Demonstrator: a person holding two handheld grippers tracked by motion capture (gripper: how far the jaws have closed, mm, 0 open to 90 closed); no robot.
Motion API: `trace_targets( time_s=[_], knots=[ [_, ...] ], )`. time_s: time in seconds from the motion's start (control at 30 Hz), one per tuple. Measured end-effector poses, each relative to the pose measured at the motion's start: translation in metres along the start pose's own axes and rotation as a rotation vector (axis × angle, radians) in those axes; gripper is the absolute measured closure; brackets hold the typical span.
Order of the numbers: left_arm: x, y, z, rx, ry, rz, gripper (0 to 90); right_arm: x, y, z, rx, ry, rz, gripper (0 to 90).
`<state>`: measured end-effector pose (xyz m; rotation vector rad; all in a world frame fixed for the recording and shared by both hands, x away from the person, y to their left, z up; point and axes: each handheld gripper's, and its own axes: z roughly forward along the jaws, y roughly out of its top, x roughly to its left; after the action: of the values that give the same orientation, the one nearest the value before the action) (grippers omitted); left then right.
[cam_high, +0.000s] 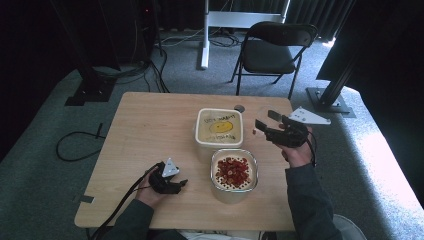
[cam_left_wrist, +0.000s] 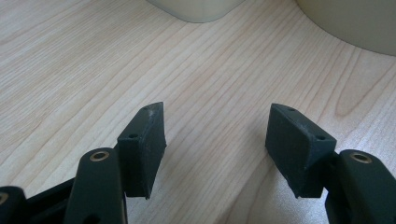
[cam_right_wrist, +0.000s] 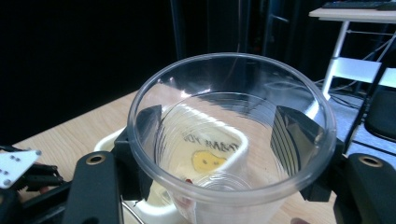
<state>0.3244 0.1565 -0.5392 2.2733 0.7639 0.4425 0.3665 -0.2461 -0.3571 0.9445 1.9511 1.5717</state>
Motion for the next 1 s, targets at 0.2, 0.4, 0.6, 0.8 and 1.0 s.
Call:
trace_targets(
  time_s=[0.2,0.4,0.6,0.8,1.0],
  knots=[
    [0.0,0.0,0.0,0.0,0.001,-0.001,38.6,0.002,0.006,0.014,0.003,0.033,0.001,33.8],
    [0.001,-0.001,0.0,-0.003,-0.005,-0.007,38.5,0.002,0.012,0.026,-0.004,0.057,0.002,33.2],
    [0.001,-0.001,0.001,-0.006,-0.009,-0.01,38.4,0.002,0.02,0.038,-0.008,0.081,-0.004,33.1],
    [0.001,-0.001,0.001,-0.007,-0.01,-0.011,38.4,0.001,0.024,0.051,0.002,0.094,-0.01,33.1],
    [0.002,-0.001,0.001,-0.008,-0.014,-0.013,38.3,0.0,0.028,0.059,0.01,0.097,-0.006,33.1]
  ],
)
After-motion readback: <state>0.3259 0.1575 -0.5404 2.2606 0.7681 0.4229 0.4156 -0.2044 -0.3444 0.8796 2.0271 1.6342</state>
